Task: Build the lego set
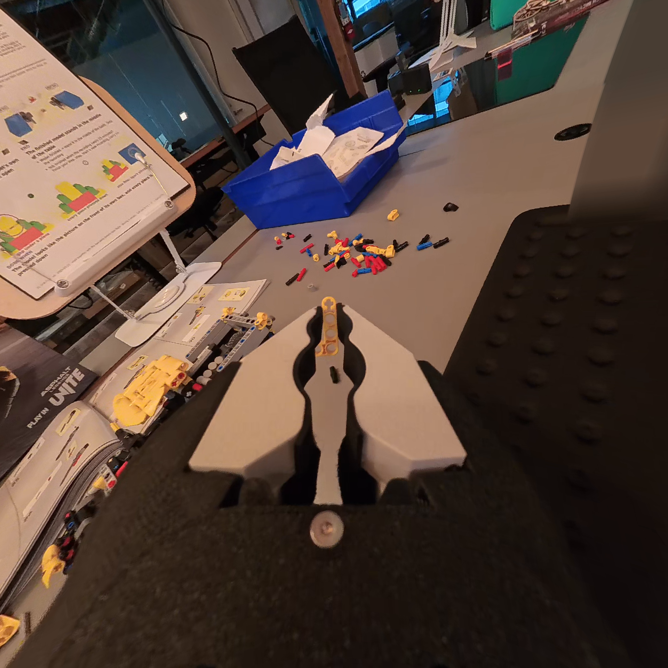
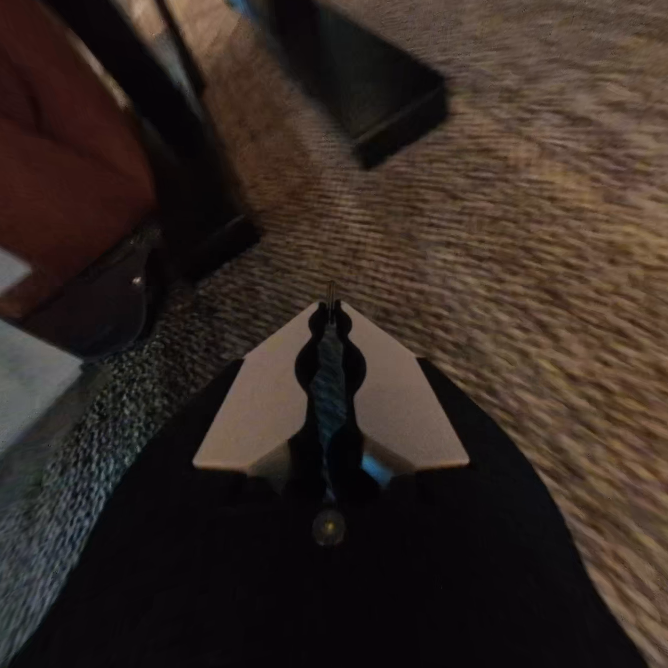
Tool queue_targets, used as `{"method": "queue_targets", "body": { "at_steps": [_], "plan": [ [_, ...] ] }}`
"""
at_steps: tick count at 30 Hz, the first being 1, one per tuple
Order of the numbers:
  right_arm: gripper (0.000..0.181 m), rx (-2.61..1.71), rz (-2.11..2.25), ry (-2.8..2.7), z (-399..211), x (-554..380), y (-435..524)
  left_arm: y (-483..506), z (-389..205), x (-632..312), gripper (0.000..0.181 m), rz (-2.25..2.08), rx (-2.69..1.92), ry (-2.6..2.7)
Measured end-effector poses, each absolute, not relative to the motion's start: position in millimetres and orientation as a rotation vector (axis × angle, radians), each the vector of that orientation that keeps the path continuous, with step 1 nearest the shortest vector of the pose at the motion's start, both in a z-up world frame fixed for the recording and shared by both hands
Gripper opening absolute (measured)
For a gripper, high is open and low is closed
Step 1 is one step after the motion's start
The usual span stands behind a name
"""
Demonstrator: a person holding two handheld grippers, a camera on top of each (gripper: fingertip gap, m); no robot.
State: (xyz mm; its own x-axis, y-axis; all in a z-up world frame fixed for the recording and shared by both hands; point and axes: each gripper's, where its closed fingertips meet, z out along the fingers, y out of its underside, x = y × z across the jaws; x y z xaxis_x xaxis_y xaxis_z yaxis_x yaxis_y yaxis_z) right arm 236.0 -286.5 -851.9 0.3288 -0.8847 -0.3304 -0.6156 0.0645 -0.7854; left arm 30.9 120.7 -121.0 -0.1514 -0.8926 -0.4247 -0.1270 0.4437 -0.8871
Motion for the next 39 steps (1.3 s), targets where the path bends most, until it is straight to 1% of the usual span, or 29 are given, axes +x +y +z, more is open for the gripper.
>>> {"method": "queue_targets", "body": {
  "at_steps": [2,4,6,8,11,13,15,18,20,23,25,27,31,33,34,35,36,39],
  "plan": [
    [0.004,-1.534,-0.306,1.424,-838.7,217.8,-343.9,118.6,-120.1,30.3,0.007,-0.889,-0.907,1.597],
    [0.004,-1.523,-0.306,1.443,-818.1,192.1,-403.5,117.0,-119.1,29.4,0.007,-0.91,-0.901,1.599],
    [0.004,-1.523,-0.377,1.466,-776.5,167.9,-468.0,116.0,-116.1,27.8,0.007,-0.938,-0.896,1.59],
    [0.004,-1.552,-0.494,1.401,-699.0,150.5,-518.6,115.1,-115.0,27.2,0.007,-0.967,-0.901,1.591],
    [0.004,-1.695,-0.678,1.143,-533.6,138.4,-535.9,113.3,-116.0,27.4,0.007,-1.0,-0.91,1.612],
    [0.004,-1.73,-0.735,0.931,-412.7,138.6,-504.5,112.1,-118.9,30.0,0.007,-1.014,-0.932,1.648],
    [0.004,-1.756,-0.676,0.717,-309.3,142.8,-439.2,114.6,-129.3,35.2,0.007,-0.985,-0.983,1.762],
    [0.005,-1.804,-0.554,0.33,-199.7,138.1,-306.0,126.7,-153.4,29.3,0.007,-0.894,-1.117,2.059],
    [0.004,-1.785,-0.401,0.116,-150.9,124.2,-212.2,134.2,-173.2,17.5,0.007,-0.825,-1.227,2.239],
    [0.004,-1.797,-0.216,-0.148,-112.1,101.0,-89.7,135.3,-195.0,2.7,0.007,-0.747,-1.247,2.46],
    [0.005,-1.784,-0.157,-0.269,-98.8,89.4,-27.3,135.1,-199.2,-3.3,0.007,-0.713,-1.228,2.543],
    [0.005,-1.819,-0.014,-0.311,-99.8,75.2,17.7,136.2,-201.5,-6.4,0.007,-0.686,-1.241,2.575],
    [0.005,-1.878,0.164,-0.369,-113.7,46.5,71.0,142.7,-211.5,-10.2,0.007,-0.646,-1.255,2.585],
    [0.005,-1.891,0.231,-0.396,-119.5,32.0,86.2,138.8,-212.5,-11.9,0.008,-0.73,-1.279,2.573],
    [0.005,-1.905,0.26,-0.401,-122.0,26.5,93.1,136.6,-211.6,-12.9,0.013,-0.777,-1.285,2.57],
    [0.005,-1.928,0.285,-0.41,-125.7,21.1,100.4,135.9,-209.4,-13.9,0.022,-0.815,-1.281,2.566],
    [0.005,-1.949,0.297,-0.411,-128.9,18.1,106.4,136.0,-203.8,-13.1,0.027,-0.854,-1.256,2.552],
    [0.005,-2.0,0.408,-0.429,-131.9,5.9,118.1,139.8,-163.5,-4.9,0.029,-0.931,-0.926,2.412]
  ]
}}
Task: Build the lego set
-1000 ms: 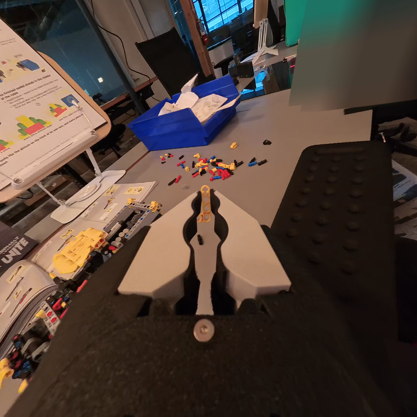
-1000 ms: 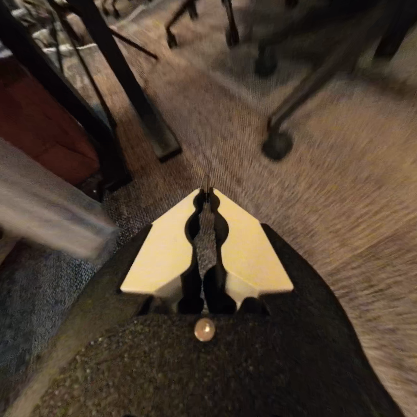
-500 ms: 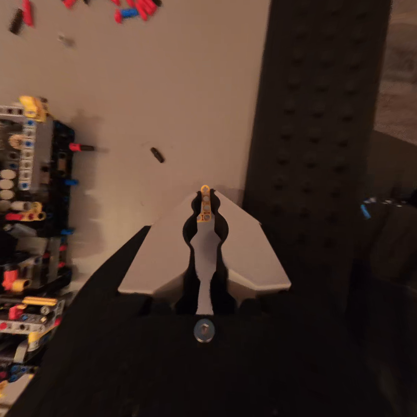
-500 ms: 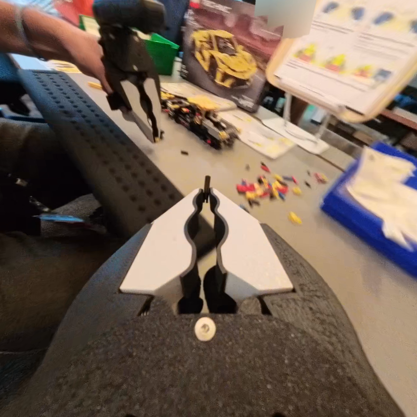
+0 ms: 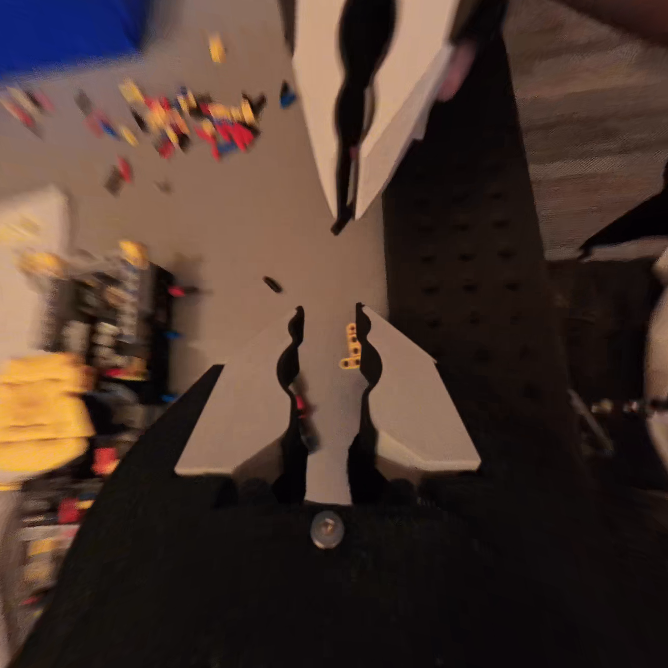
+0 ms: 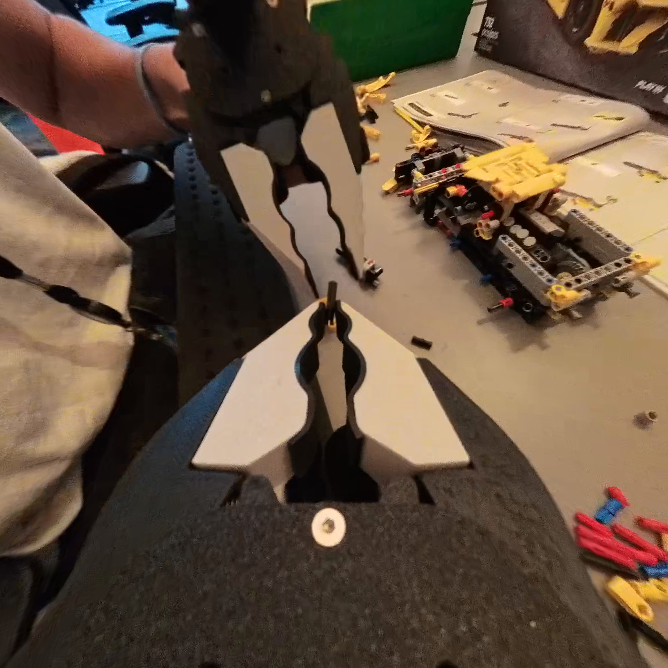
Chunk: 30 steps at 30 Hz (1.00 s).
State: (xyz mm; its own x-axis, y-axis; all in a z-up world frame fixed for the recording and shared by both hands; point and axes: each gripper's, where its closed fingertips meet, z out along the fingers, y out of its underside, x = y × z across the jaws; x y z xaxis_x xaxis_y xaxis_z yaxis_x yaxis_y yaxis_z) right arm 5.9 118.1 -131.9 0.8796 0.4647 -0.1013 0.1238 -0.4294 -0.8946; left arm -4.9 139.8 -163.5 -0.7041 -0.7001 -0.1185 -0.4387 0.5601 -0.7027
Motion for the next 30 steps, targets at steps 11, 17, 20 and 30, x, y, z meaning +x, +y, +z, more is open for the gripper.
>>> {"method": "queue_targets", "body": {
  "at_steps": [11,17,20,30],
  "plan": [
    [0.004,-2.169,0.502,-0.595,-124.5,-18.3,152.0,149.5,-127.6,-12.6,0.023,-0.52,-0.071,2.105],
    [0.004,-2.19,0.495,-0.63,-120.5,-21.9,165.9,159.7,-124.7,-10.1,0.003,-0.484,-0.127,2.033],
    [0.005,-2.04,0.463,-0.544,-100.8,-16.3,179.4,171.5,-107.1,-4.1,0.004,-0.475,-0.226,1.912],
    [0.005,-1.704,0.511,-0.289,-77.6,-18.4,195.1,182.2,-89.1,-4.3,0.003,-0.568,-0.353,1.836]
  ]
}}
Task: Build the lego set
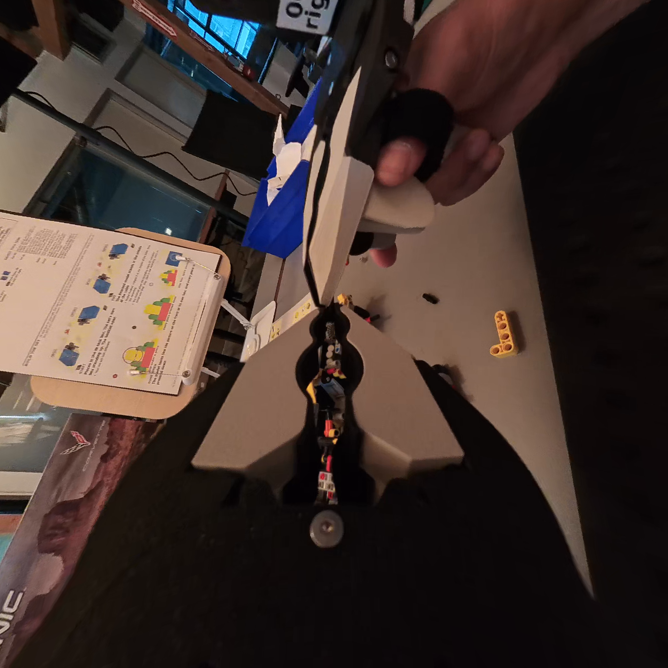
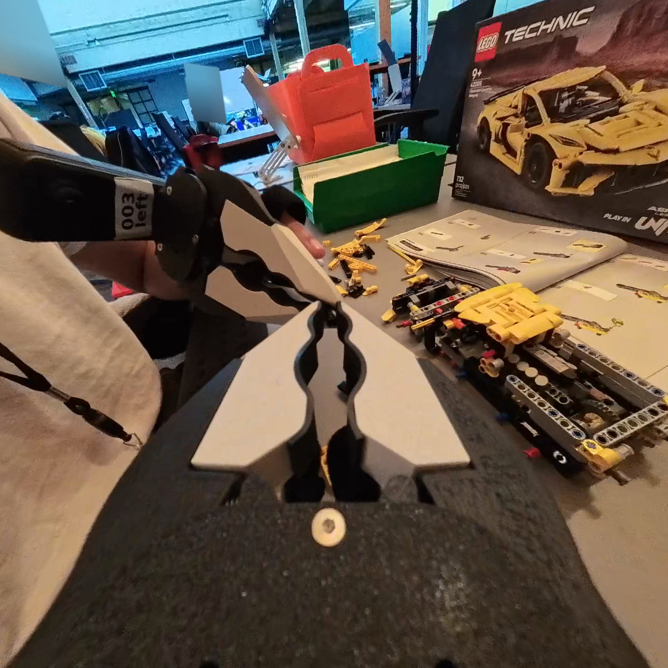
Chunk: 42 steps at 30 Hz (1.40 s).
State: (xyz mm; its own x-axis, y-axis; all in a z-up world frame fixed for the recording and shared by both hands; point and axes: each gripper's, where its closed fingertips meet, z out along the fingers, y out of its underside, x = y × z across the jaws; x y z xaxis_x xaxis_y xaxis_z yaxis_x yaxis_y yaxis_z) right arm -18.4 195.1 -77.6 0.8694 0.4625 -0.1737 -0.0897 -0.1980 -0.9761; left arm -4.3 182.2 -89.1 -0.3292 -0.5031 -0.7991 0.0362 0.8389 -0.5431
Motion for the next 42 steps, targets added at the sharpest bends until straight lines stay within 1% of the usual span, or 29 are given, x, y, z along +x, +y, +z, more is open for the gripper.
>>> {"method": "queue_targets", "body": {
  "at_steps": [23,34,37,38,40,42],
  "plan": [
    [0.007,-1.7,0.543,-0.36,-89.0,-18.9,186.6,178.8,-95.4,-7.1,0.003,-0.617,-0.357,1.852],
    [0.004,-1.682,0.552,-0.351,-89.7,-18.9,184.5,177.6,-95.5,-7.1,0.002,-0.529,-0.296,1.835],
    [0.004,-1.746,0.506,-0.41,-98.9,-19.3,173.6,168.6,-106.4,-10.0,0.003,-0.703,-0.387,1.933],
    [0.004,-1.776,0.454,-0.436,-102.2,-15.2,167.8,167.6,-115.3,-11.3,0.006,-0.778,-0.48,2.005],
    [0.004,-1.867,0.277,-0.43,-114.3,10.1,159.1,164.6,-141.8,-18.8,0.021,-0.906,-0.674,2.203],
    [0.004,-1.922,0.173,-0.376,-127.6,33.9,155.2,152.9,-151.5,-24.8,0.022,-1.08,-0.816,2.306]
  ]
}}
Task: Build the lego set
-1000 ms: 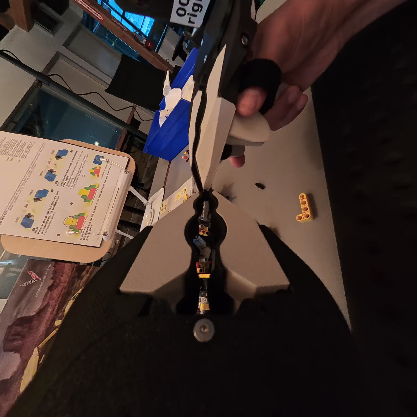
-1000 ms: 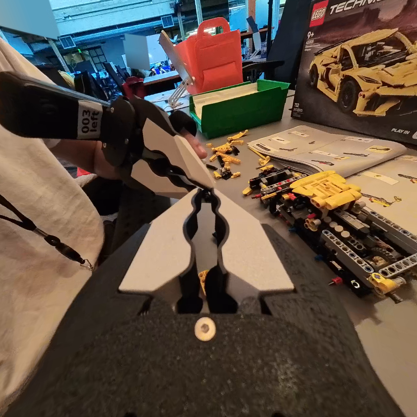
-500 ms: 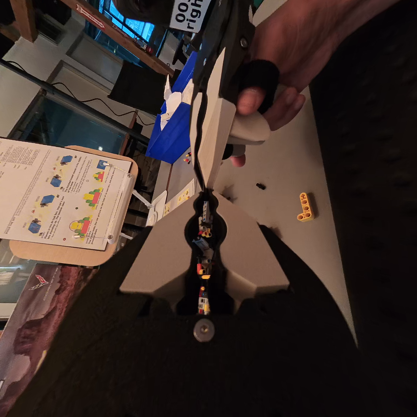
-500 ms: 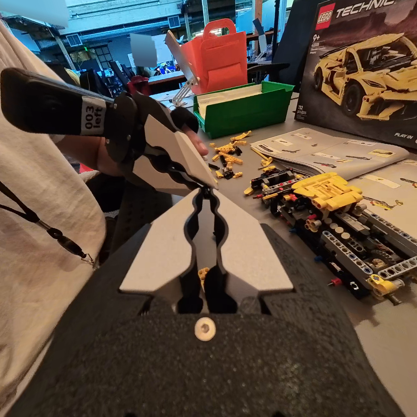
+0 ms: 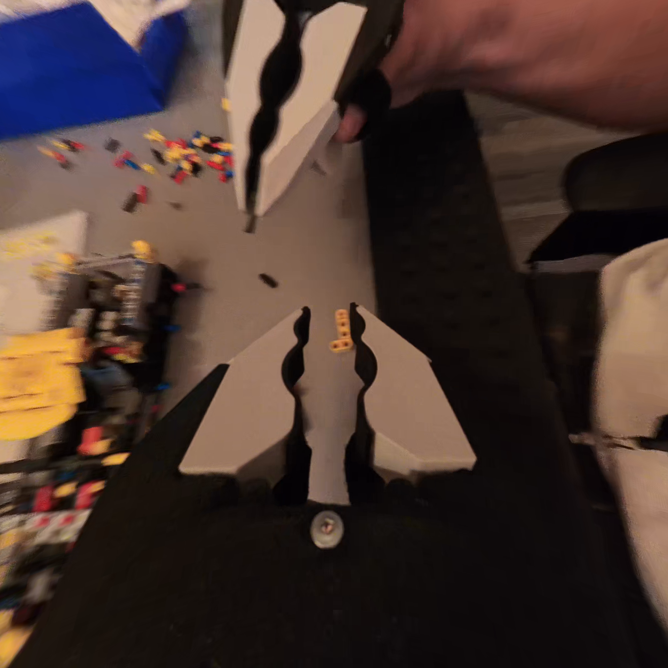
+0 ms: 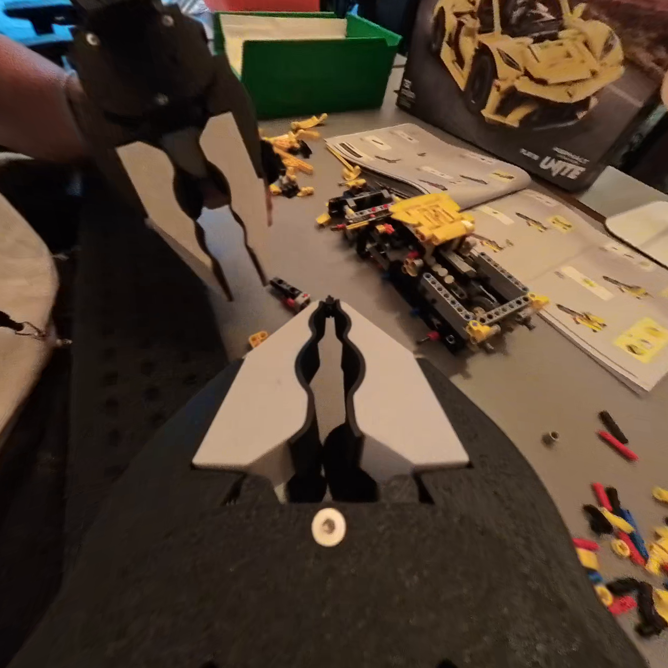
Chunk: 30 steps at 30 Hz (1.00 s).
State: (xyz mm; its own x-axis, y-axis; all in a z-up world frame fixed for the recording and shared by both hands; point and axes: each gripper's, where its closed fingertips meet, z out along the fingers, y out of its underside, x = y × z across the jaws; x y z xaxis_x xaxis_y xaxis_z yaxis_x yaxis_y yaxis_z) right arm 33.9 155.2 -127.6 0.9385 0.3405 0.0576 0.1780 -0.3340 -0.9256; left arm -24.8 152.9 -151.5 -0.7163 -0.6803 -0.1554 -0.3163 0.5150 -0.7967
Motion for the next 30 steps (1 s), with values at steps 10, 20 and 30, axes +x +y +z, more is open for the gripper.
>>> {"method": "queue_targets", "body": {
  "at_steps": [10,20,30],
  "plan": [
    [0.004,-1.845,0.159,-0.321,-134.4,45.7,156.1,139.8,-203.1,-16.1,0.019,-0.832,-0.953,2.632],
    [0.004,-1.744,0.222,-0.256,-117.3,51.7,149.5,150.8,-203.9,-5.5,0.007,-0.811,-1.003,2.555],
    [0.003,-1.448,0.433,-0.146,-39.9,6.3,175.4,200.0,-35.0,-2.3,0.006,-2.564,-1.166,1.344]
  ]
}}
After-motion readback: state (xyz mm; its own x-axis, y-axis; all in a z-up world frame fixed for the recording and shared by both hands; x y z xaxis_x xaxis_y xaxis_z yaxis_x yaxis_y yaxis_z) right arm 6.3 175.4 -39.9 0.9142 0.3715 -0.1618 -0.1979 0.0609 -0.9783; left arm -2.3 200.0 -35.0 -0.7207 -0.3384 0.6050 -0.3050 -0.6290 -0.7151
